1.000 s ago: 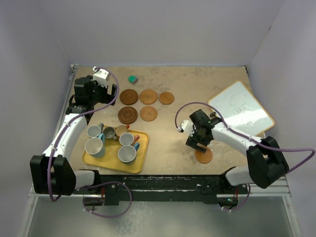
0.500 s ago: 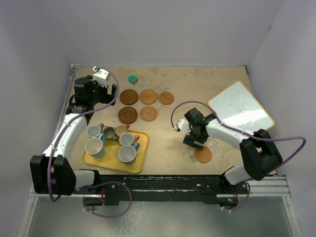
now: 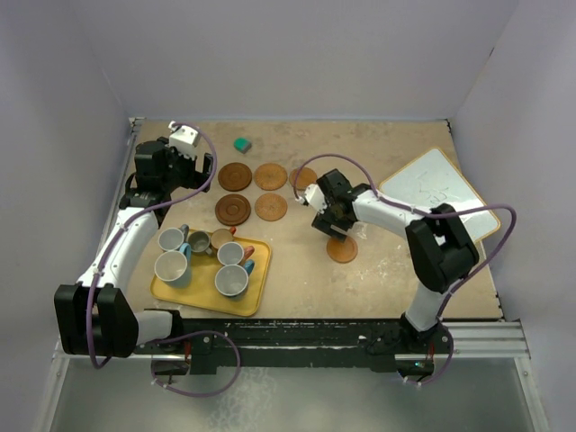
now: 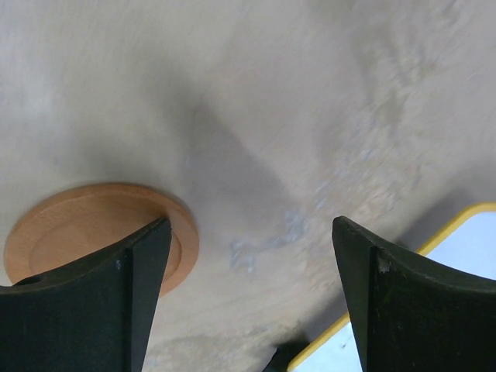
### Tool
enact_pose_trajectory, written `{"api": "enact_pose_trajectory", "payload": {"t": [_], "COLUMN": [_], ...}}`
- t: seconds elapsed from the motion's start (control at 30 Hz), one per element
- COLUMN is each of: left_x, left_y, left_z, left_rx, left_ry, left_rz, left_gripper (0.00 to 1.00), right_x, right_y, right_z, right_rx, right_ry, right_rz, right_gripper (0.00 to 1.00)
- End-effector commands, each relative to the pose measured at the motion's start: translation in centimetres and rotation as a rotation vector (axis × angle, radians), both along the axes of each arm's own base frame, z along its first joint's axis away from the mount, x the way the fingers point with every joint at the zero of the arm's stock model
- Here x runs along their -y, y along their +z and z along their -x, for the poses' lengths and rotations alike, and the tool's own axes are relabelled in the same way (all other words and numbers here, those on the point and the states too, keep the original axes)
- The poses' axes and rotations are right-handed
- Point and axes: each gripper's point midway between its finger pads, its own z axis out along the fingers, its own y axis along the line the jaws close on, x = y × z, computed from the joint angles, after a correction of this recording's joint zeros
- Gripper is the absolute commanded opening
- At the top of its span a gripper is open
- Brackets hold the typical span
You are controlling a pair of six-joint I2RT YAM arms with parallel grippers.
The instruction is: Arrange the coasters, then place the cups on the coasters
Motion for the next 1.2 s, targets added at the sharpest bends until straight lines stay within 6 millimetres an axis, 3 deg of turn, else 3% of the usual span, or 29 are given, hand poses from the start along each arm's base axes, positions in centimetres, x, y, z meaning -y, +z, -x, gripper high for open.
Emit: {"api": "enact_pose_trajectory", "payload": {"t": [0.0,0.27,0.53,0.87,1.17], "left_x": [-0.3,-0.4,-0.5,-0.5,-0.5], "left_y": [2.2,2.3,2.3,2.5,2.6], "left_z": [-0.1,-0.1,-0.1,-0.1,-0.1], "left_rx": [0.079,0.083,0.085,0.089,0.091], "left_ry": [0.005,0.007,0.01,0.012,0.013], "left_rz": [0.0,-0.006,-0.011,-0.012,-0.014], "left_gripper": [0.9,0.9,0.9,0.9,0.9], "right_x": [-2.9,-6.2,-8.8,-10.0,-11.0], "right_y": [0.6,1.1,0.8,1.0,0.9], "right_z": [-4.8,-9.0,-11.5,-14.1,-14.5], "right_rx": [0.111,0.152,0.169,0.233,0.215], "right_ry": [-0.057,-0.106,-0.123,-0.164,-0.168], "right_rz": [-0.08,-0.145,-0.179,-0.202,-0.224], "right_gripper": [0.87,0.86,0.86,0.86,0.86]}}
